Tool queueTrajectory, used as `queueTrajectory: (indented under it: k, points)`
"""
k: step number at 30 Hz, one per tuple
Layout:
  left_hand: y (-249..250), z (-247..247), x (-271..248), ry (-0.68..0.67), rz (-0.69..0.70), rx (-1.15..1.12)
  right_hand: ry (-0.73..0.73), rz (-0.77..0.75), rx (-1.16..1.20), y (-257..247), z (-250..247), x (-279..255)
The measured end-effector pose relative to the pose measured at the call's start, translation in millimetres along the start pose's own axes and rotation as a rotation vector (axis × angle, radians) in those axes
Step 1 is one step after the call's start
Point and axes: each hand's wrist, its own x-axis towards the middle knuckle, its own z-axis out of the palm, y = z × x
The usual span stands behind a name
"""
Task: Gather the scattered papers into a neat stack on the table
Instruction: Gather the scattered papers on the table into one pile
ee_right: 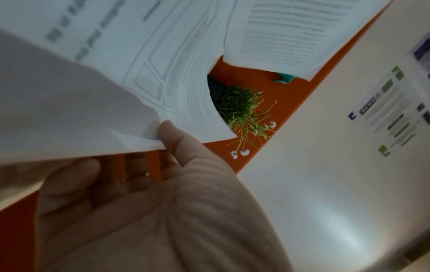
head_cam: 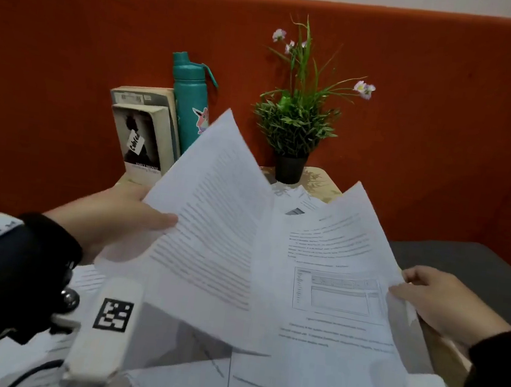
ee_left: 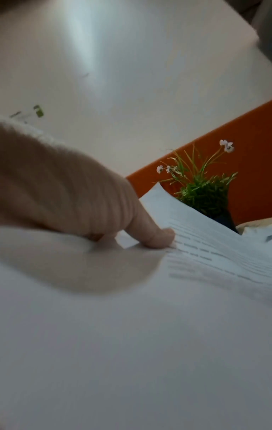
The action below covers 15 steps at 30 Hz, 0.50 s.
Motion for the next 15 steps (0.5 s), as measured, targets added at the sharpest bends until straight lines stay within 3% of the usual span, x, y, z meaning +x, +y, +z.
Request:
queueTrajectory:
  k: [4,9,12,15]
  points:
    - [-4.9,38.1,7.4,-0.148,-0.054,0.012,-0.106,0.047,0.079,-2.1,4.1,3.8]
    - [-18.1,105.2,2.2,-0.224,-0.082,0.108,-0.198,0.011,0.045,-1.5,6.5,6.7]
    - [-14.1,123.9,-1.9,-0.250,-0.077,0.128,-0.272,-0.052,0.024,-2.7,6.3,5.4]
    - [-11.4,130.3,-4.6,-0.222,-0.067,0.130,-0.259,-0.066,0.177,2.6,4.3,7.4]
